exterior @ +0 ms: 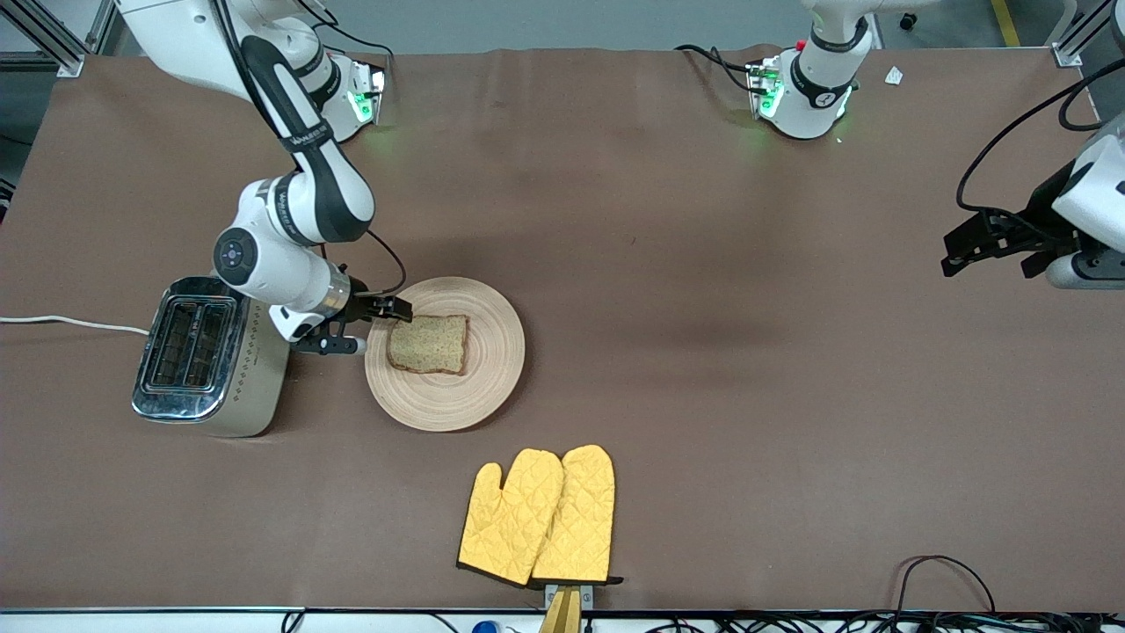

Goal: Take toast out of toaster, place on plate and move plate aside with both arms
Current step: 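Retract the right gripper while the left gripper reaches toward the plate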

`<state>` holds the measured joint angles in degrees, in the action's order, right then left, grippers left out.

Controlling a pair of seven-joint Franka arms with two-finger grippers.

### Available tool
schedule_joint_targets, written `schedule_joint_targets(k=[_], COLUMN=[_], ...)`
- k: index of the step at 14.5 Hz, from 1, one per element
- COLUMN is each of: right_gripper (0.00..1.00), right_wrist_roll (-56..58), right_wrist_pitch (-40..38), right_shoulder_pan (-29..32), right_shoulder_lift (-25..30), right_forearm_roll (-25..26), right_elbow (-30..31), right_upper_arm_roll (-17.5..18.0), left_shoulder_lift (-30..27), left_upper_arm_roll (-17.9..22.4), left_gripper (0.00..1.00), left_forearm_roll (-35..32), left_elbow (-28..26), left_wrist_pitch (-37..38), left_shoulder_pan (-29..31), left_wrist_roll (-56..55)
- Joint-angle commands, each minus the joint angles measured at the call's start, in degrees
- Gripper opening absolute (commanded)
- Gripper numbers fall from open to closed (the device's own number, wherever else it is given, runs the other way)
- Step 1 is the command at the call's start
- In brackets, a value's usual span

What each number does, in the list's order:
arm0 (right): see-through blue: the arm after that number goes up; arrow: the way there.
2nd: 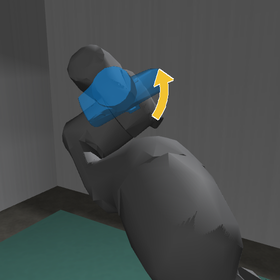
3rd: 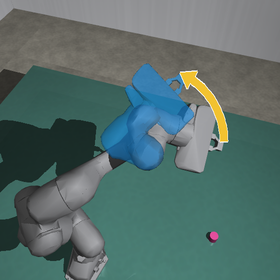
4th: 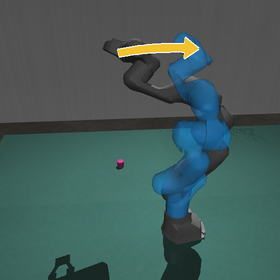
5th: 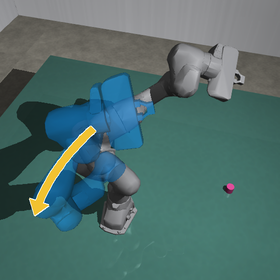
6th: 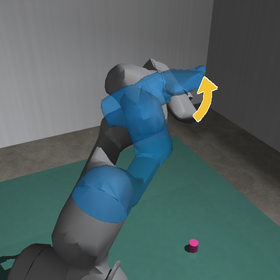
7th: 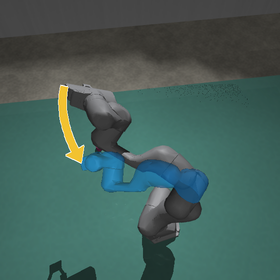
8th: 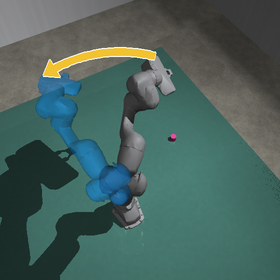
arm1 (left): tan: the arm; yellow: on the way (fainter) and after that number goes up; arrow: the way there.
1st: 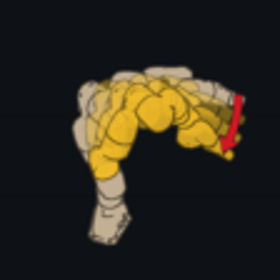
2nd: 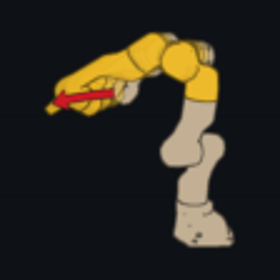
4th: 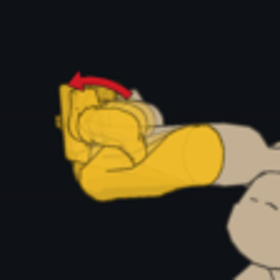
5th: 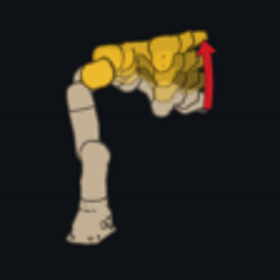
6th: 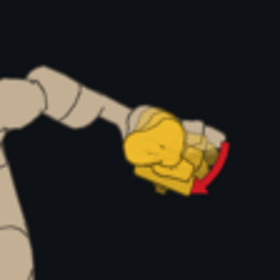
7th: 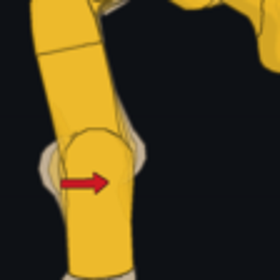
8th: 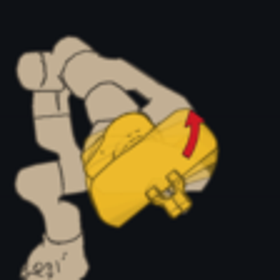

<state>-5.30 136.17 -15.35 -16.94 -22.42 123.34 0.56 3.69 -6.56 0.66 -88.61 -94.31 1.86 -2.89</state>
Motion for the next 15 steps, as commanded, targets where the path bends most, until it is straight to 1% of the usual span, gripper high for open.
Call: schedule_joint_targets(k=[1, 2, 4, 5, 7, 8, 9, 10, 13, 15], right_gripper=[1.00, 1.00, 1.00, 1.00, 1.00, 1.00, 1.00, 1.00, 1.00, 1.00], right_wrist_roll=[1.2, 0.9, 0.7, 0.6, 0.7, 0.7, 1.3, 1.2, 1.9, 5.6], right_wrist_pitch=[-5.5, -9.4, -18.1, -22.1, -27.9, -30.0, -30.8, -30.9, -32.5, -34.1], right_shoulder_pan=[2.6, 2.8, 3.6, 4.0, 6.3, 6.7, 7.2, 8.1, 11.8, 13.6], right_shoulder_lift=[4.5, 5.2, 5.7, 5.6, 5.7, 6.2, 7.6, 9.4, 14.3, 17.1], right_forearm_roll=[0.4, 2.6, 6.4, 7.5, 9.6, 12.0, 15.4, 17.6, 18.2, 18.2], right_elbow=[-1.3, -3.3, -9.6, -12.7, -18.0, -20.0, -21.0, -21.2, -21.3, -21.6], right_upper_arm_roll=[0.0, -0.5, -2.0, -2.2, -2.1, -2.2, -2.1, -2.1, -2.1, -2.1], left_shoulder_lift=[1.1, 1.4, 2.7, 4.1, 8.6, 10.7, 12.6, 14.4, 21.9, 27.7], left_upper_arm_roll=[-0.4, -0.4, -0.4, -0.5, -0.7, -0.8, -0.9, -0.9, -1.4, -2.3], left_gripper=[1.00, 1.00, 1.00, 1.00, 1.00, 1.00, 1.00, 1.00, 1.00, 0.99], left_forearm_roll=[0.7, 3.3, 10.3, 12.7, 18.6, 21.5, 24.4, 26.2, 31.6, 37.7], left_elbow=[0.7, -0.2, -1.9, -1.8, -2.0, -2.1, -2.3, -2.4, -2.0, -1.5], left_wrist_pitch=[4.5, 5.3, 4.8, 4.2, 1.2, -0.4, -2.4, -4.9, -14.9, -21.0], left_shoulder_pan=[0.2, 0.1, -0.3, -0.8, -3.7, -4.9, -6.9, -8.7, -13.9, -16.5], left_wrist_roll=[0.0, -0.3, -1.2, -1.3, -1.3, -1.3, -1.4, -1.9, -1.3, -0.2])
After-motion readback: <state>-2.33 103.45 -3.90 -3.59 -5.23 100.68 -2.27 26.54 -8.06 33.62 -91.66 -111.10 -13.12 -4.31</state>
